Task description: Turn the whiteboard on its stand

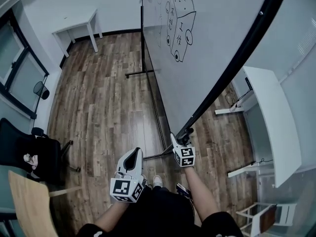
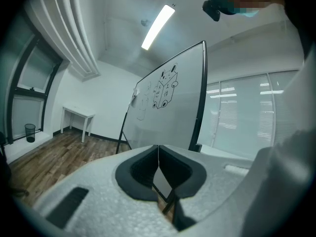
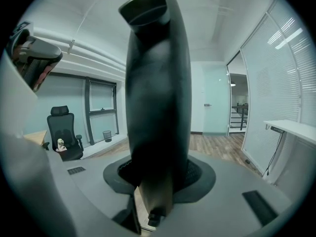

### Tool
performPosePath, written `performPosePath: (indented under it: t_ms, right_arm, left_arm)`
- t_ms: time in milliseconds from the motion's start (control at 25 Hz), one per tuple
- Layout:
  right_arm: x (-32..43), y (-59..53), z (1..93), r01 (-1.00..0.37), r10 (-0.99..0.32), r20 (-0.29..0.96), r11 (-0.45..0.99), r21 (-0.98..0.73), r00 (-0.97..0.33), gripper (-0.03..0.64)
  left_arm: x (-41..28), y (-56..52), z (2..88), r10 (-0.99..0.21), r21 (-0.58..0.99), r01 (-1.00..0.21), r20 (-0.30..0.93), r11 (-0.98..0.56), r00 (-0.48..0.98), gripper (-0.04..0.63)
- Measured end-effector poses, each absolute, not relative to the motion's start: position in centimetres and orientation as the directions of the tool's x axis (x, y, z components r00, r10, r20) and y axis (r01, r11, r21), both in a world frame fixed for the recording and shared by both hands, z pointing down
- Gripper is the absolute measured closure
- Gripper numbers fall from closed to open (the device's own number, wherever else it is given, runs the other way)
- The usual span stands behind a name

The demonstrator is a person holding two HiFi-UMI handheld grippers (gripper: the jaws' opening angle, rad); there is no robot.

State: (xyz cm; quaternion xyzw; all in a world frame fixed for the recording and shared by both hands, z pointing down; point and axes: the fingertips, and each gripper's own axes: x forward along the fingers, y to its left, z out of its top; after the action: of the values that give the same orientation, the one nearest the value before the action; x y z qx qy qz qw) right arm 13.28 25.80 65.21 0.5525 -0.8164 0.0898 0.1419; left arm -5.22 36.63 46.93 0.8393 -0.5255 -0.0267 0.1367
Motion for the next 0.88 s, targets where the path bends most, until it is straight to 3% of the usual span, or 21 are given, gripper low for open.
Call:
performPosePath:
  t_ms: [880]
  right_arm:
    - [13.3,27.5,64.5,-0.926,-0.845,0.395,0.377,-0.036,-0.360,0.462]
  left_arm:
    - [-6.4,34.7,46.1,-0.889,0.282,-0.869,0.097,-0.406,0.447,0.577]
